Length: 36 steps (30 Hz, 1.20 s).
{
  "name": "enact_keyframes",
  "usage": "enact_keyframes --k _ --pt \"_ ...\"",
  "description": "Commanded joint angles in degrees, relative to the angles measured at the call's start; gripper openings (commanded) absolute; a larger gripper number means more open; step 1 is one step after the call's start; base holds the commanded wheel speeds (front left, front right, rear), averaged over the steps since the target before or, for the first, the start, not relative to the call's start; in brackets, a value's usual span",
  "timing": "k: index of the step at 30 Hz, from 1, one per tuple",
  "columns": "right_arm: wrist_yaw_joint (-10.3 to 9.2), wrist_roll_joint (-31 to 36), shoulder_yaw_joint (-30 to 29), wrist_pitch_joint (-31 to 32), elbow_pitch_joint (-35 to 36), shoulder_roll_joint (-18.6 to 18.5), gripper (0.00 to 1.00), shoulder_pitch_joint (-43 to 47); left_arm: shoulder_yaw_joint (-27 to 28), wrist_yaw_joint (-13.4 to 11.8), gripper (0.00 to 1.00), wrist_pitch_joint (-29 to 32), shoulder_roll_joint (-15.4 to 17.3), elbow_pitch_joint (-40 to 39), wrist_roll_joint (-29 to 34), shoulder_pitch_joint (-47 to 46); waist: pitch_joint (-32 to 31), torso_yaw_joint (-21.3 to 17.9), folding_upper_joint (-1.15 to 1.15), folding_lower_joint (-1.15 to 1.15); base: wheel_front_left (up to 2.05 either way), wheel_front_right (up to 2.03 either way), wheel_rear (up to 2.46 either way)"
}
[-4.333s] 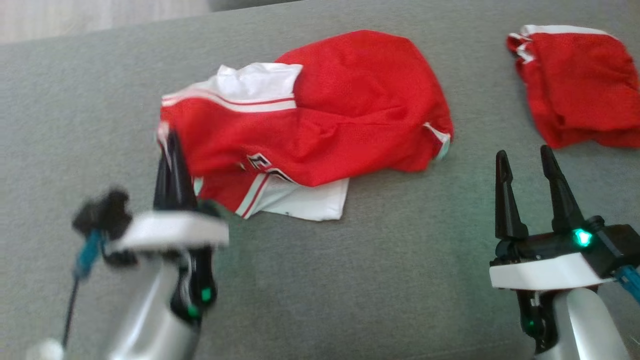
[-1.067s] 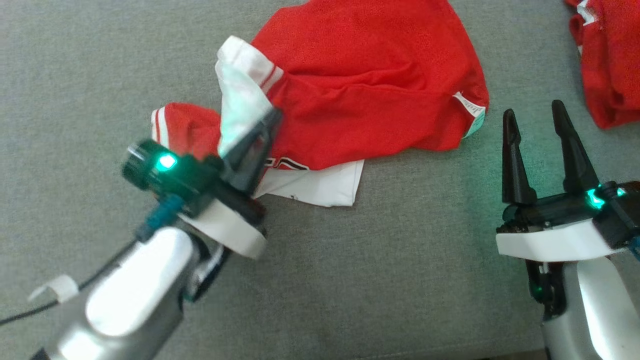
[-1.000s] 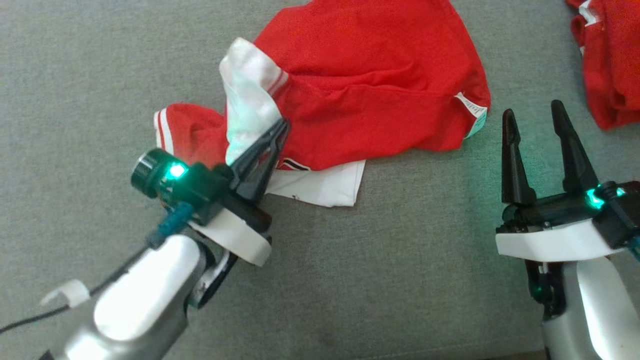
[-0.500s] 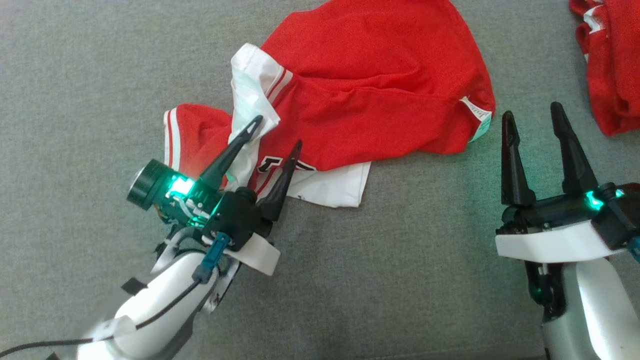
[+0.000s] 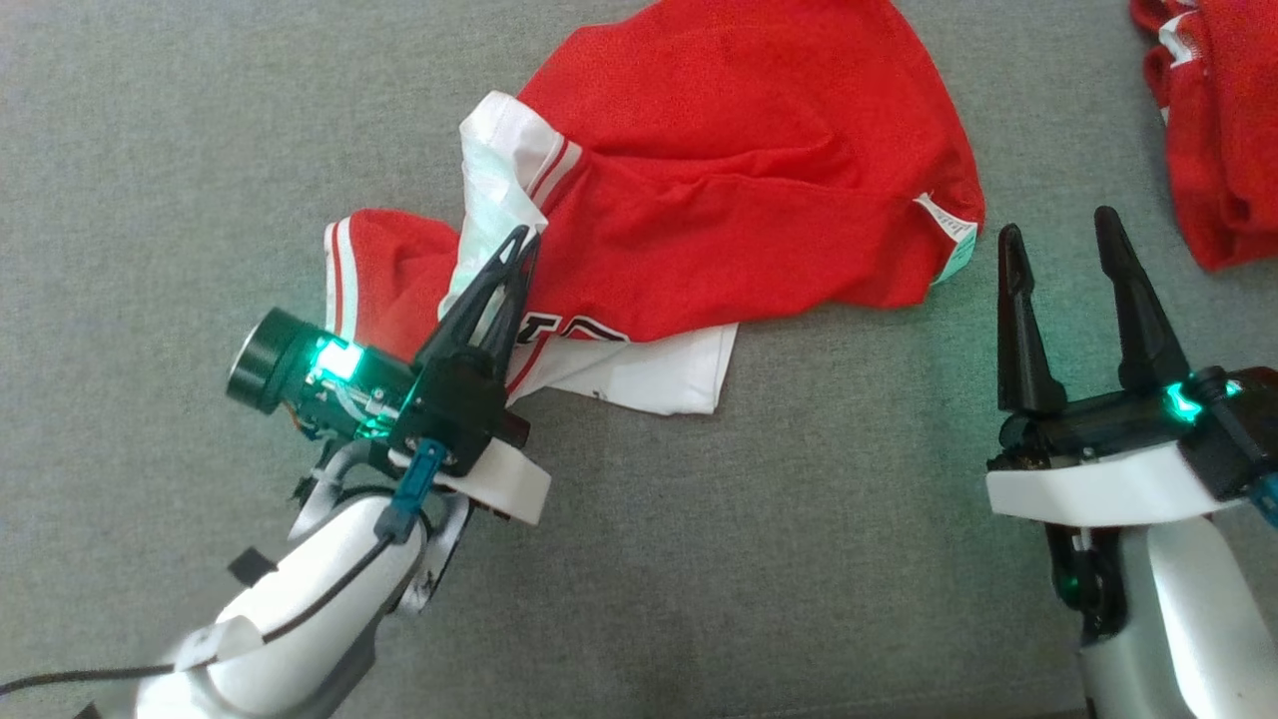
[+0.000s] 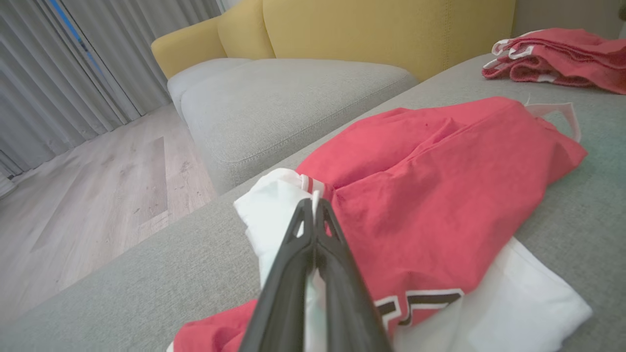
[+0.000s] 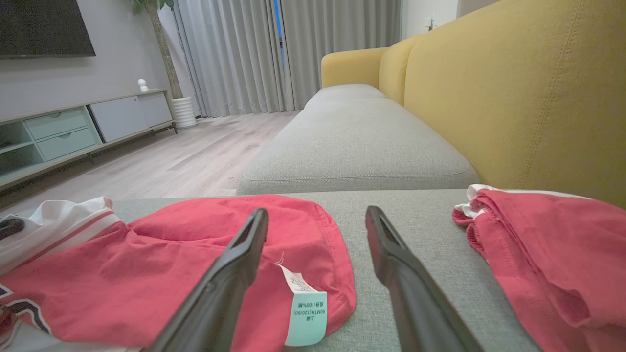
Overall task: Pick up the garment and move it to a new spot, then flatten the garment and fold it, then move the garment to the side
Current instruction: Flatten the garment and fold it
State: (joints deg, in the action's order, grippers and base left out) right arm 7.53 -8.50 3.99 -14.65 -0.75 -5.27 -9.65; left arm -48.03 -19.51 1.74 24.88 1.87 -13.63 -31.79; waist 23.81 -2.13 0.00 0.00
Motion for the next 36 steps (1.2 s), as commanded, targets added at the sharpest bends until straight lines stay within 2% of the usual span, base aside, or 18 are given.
enact_keyframes --k 1,9,20,27,36 --pt "-0.04 -0.22 1.37 -0.35 1.55 0.04 1.00 1.08 2.74 -0.44 0.00 0.25 1.86 -1.99 -0.15 -1.44 0.06 0.05 0.00 0.00 0.00 0.00 0.00" --pt "-0.04 -0.24 1.20 -0.35 0.50 -0.43 1.00 1.17 4.68 -1.41 0.00 -0.71 4.17 -6.17 -0.37 -1.62 0.15 1.28 0.00 0.00 0.00 0.00 0.00" --pt "-0.04 2.66 -1.83 -0.35 -10.12 -0.48 1.00 0.23 10.06 -3.07 0.00 -4.18 9.68 -10.53 -0.01 -3.33 0.17 3.48 0.00 0.00 0.00 0.00 0.00" --pt "-0.04 3.70 -3.98 -0.35 -13.47 0.33 1.00 -1.25 12.67 -4.76 0.00 -4.12 12.48 -11.35 0.43 -3.73 0.35 3.92 0.00 0.00 0.00 0.00 0.00" --pt "-0.04 -2.08 -4.76 -0.35 -16.81 1.29 1.00 -4.43 14.33 -6.16 0.00 -3.26 15.46 -12.21 1.08 -3.23 0.85 4.76 0.00 0.00 0.00 0.00 0.00"
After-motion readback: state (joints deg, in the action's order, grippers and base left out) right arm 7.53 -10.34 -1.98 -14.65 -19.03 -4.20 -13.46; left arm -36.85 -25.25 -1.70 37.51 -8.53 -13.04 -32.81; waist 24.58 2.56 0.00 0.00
